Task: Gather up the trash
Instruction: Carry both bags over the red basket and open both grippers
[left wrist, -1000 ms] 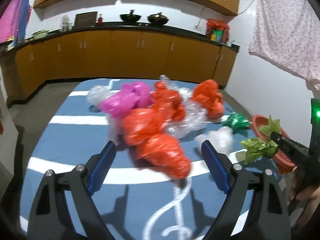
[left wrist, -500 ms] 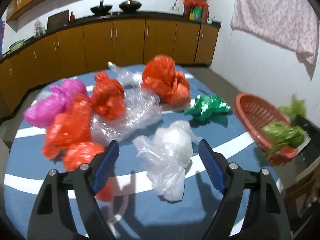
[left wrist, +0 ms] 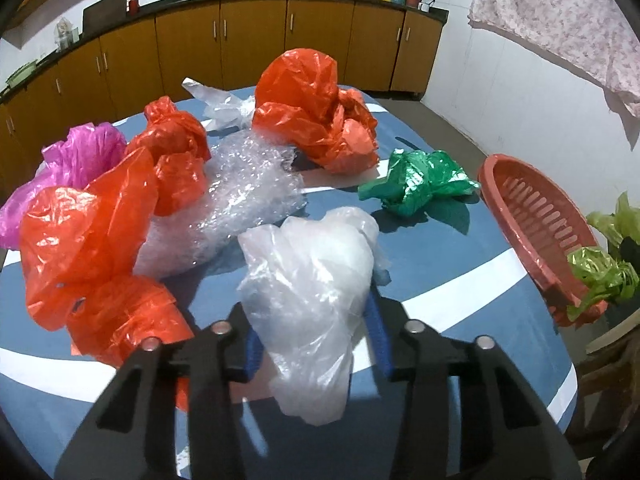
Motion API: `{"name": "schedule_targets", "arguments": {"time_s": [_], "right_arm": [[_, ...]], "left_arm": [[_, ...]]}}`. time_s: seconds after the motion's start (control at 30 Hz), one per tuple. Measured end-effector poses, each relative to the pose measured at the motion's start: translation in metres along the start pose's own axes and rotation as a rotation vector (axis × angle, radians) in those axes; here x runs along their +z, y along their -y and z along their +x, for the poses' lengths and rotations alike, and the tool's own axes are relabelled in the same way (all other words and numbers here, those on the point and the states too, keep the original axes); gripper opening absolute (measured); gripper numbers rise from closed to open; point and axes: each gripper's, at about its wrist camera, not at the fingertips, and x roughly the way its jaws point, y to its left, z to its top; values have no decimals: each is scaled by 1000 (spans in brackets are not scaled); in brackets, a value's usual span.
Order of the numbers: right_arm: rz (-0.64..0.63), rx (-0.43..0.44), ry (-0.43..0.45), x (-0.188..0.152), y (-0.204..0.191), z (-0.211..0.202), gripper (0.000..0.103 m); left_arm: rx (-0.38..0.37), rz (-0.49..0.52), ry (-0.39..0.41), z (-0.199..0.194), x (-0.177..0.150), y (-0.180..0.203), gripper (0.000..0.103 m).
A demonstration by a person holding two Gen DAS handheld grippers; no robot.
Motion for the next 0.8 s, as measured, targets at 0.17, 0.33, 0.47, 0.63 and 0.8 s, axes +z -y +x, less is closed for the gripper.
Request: {"name": "schedule_targets", "arguments": {"time_s": [0.17,0.33,0.47,0.63,0.8], "right_arm": [[8,-5,-3,-1,3,1,5],[15,-5,7,0,4,-3,5],[21,-10,25,4,6,-8,5],[21,-28,48,10,13,-11,5],[33,-50,55,13,24,-6,5]], "left_arm": [[-24,14,30,-12,1,6,34],[-53,27,73,-28,8,14,34],[-80,34,97,-38,15,20,34],[-119,51,116,-45,25,33,34],[-179,85,124,-46,34,55,34]]}}
